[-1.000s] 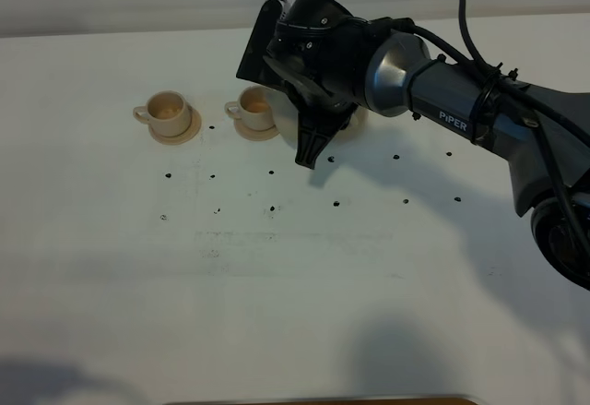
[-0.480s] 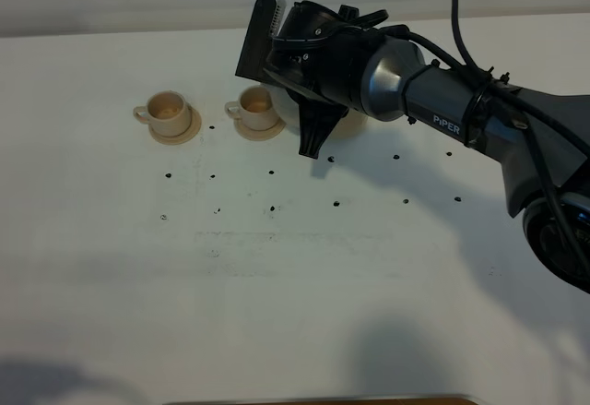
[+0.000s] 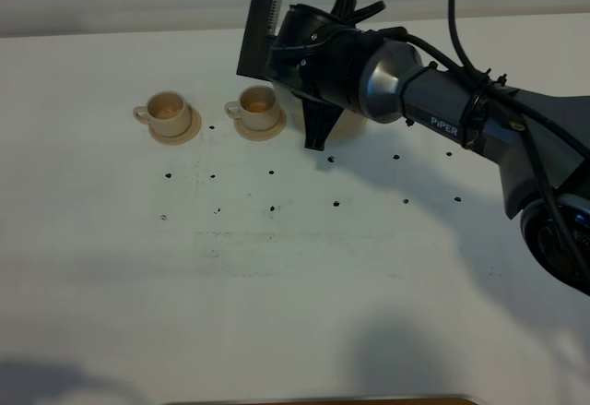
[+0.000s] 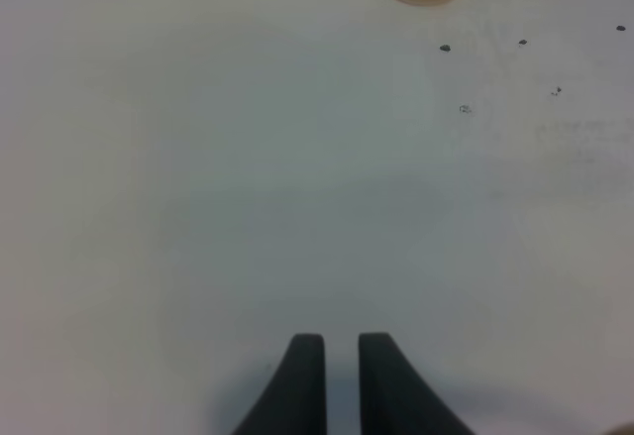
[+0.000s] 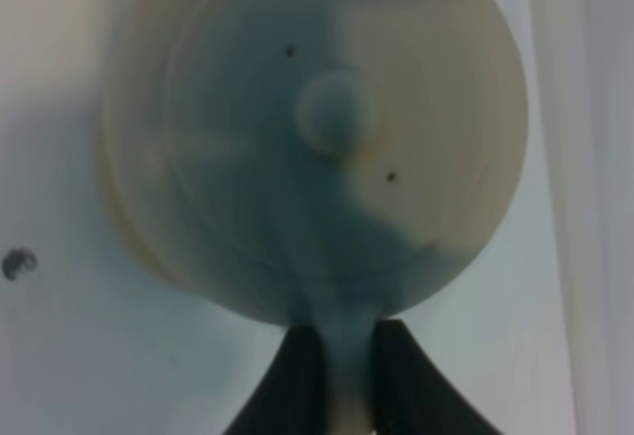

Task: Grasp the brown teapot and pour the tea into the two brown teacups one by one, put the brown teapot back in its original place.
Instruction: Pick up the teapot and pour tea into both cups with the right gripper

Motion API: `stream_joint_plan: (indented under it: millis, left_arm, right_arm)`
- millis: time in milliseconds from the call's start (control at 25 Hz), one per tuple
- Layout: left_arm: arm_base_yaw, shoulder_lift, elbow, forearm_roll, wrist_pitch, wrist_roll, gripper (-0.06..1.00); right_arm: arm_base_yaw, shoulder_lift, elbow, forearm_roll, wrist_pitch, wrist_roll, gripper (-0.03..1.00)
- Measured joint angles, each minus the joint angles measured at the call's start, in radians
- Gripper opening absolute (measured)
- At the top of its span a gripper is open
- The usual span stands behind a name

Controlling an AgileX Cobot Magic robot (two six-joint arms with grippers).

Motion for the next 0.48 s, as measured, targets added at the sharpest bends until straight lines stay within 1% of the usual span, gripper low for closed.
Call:
stream_joint_plan:
  millis: [200,480]
  left_arm:
    - [0.000,0.000,0.000,0.000,0.000,0.000,0.07]
    - [0.000,0.000,0.000,0.000,0.000,0.000,0.07]
  right_arm:
    - [0.003,0.001,0.000,-0.007,-0.020,-0.005,0.12]
    - [0.003,0.026,0.001,-0.012,-0.020,-0.023,0.12]
